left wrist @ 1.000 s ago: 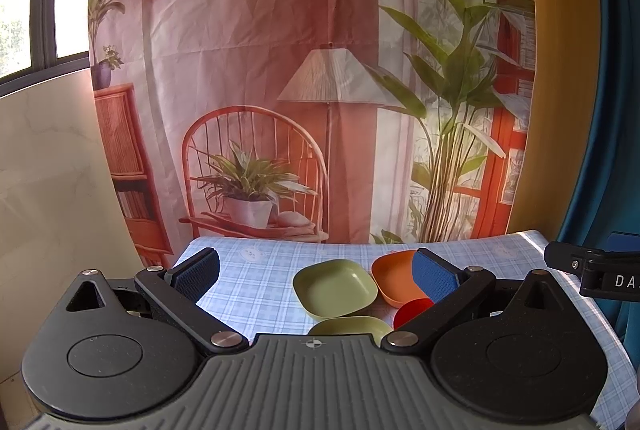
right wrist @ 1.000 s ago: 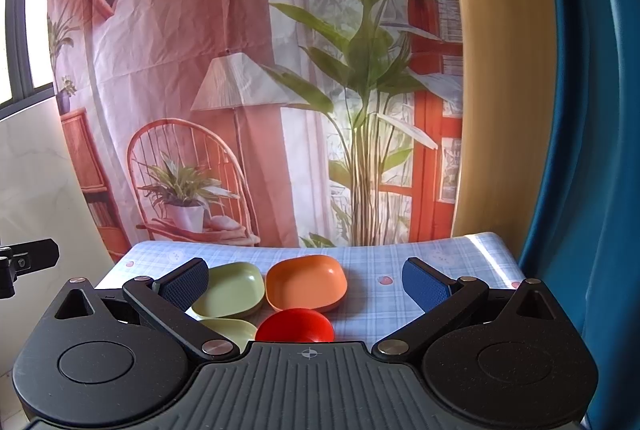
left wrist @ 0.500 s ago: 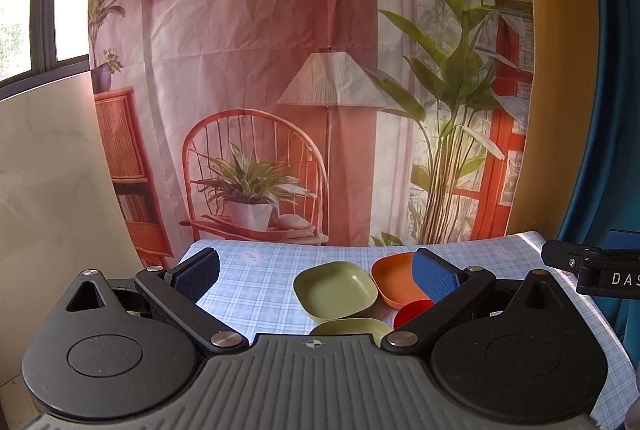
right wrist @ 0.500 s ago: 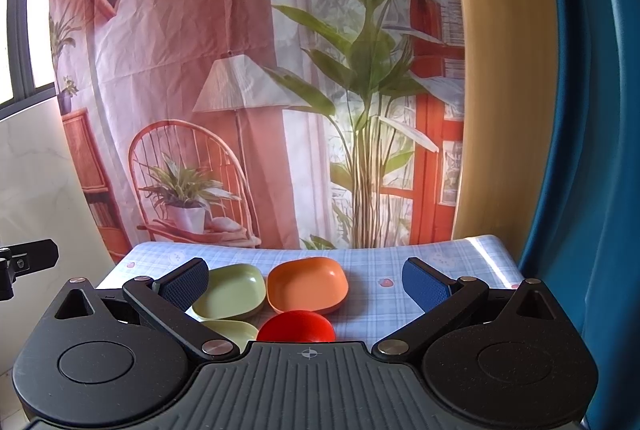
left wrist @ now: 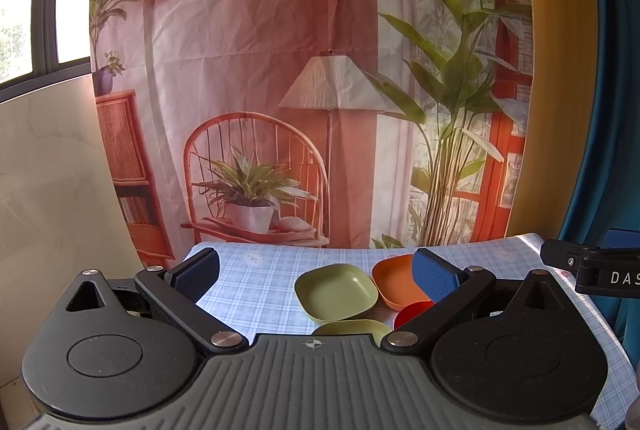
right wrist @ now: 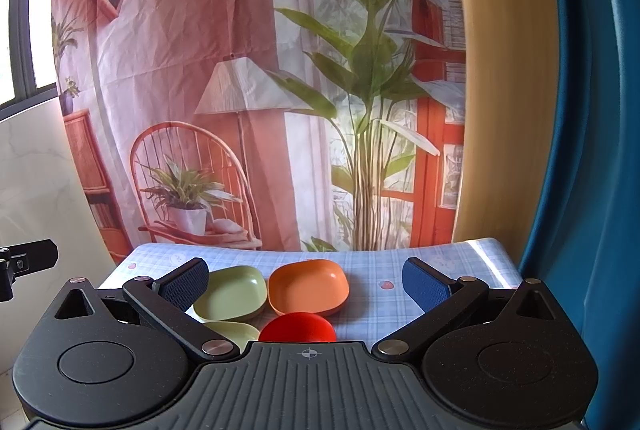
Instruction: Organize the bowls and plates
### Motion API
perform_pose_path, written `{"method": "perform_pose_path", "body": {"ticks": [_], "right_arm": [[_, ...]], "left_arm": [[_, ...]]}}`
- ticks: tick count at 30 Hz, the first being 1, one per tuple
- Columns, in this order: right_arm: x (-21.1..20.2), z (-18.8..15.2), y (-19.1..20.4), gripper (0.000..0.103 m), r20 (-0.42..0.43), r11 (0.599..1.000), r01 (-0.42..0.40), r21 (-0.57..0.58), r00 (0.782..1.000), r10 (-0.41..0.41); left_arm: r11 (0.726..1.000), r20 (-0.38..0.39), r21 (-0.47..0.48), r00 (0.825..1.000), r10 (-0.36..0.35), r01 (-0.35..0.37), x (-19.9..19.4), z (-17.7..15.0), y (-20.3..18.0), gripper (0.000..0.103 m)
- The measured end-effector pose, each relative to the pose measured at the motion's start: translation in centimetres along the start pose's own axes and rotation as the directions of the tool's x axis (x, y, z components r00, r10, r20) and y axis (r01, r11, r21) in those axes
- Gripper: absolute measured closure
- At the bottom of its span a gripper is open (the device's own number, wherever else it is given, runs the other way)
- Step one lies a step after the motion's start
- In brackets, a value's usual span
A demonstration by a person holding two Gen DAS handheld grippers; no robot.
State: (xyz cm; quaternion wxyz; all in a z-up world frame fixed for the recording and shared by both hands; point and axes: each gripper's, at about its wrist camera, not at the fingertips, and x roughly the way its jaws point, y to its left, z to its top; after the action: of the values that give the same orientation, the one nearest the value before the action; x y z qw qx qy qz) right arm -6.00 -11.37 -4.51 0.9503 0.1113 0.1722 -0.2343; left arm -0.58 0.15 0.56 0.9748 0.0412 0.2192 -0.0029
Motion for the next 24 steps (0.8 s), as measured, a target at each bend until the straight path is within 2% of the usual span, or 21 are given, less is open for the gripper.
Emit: {"method": "perform_pose_path", "body": {"ticks": [24], "right_arm": [[0.13,-0.26,-0.11,0.0,0.007,1.0,-0.017,0.017,1.0,0.017]], "left_arm": [[1.0,-0.009,-0.001,1.0,-0.025,0.025,0.07,0.09,0.0,0.0]]}}
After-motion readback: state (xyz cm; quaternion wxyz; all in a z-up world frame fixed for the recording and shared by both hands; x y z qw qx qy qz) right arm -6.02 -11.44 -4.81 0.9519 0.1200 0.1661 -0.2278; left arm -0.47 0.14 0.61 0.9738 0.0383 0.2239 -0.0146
